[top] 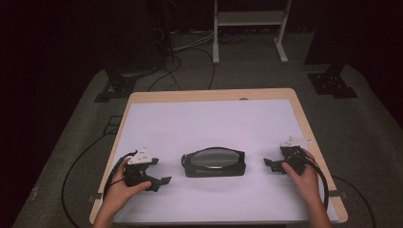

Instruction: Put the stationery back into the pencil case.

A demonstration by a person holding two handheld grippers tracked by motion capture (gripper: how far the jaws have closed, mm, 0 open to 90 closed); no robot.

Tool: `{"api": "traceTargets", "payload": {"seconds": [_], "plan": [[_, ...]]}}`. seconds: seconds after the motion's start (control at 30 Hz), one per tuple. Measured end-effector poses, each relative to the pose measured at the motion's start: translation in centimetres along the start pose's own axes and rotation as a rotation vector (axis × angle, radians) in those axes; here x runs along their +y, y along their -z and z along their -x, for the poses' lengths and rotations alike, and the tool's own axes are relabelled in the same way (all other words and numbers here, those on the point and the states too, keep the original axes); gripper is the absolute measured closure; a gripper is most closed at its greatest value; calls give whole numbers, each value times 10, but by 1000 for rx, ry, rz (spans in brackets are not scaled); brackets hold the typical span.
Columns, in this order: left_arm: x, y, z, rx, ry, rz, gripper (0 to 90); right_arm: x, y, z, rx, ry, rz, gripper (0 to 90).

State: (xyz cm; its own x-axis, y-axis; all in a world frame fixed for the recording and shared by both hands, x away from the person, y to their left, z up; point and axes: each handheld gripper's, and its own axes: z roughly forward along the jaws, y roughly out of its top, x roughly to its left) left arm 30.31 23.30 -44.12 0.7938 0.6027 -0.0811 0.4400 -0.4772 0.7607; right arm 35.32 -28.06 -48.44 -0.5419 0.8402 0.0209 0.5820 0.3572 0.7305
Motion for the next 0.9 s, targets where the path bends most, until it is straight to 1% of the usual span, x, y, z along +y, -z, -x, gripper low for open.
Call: {"api": "traceTargets", "payload": {"seconds": [0.2, 0.33, 0.43, 0.53, 0.67, 0.73, 0.83, 0.9], "plan": [[-16, 6, -1, 40, 18, -12, 88, 0, 0, 0, 0, 1, 0, 101], [-25, 12, -4, 74, 34, -7, 88, 0, 0, 0, 0, 1, 0, 101], [-32, 16, -6, 93, 45, -16, 88, 0, 0, 0, 0, 1, 0, 101], [-38, 18, -9, 114, 47, -31, 88, 0, 0, 0, 0, 1, 0, 101], [-44, 17, -13, 145, 47, -47, 88, 0, 0, 0, 0, 0, 0, 101], [-46, 16, -15, 154, 53, -50, 88, 0, 0, 0, 0, 1, 0, 101], [-51, 14, -18, 183, 62, -61, 88, 0, 0, 0, 0, 1, 0, 101], [-53, 13, -19, 193, 70, -69, 88, 0, 0, 0, 0, 2, 0, 101]]}}
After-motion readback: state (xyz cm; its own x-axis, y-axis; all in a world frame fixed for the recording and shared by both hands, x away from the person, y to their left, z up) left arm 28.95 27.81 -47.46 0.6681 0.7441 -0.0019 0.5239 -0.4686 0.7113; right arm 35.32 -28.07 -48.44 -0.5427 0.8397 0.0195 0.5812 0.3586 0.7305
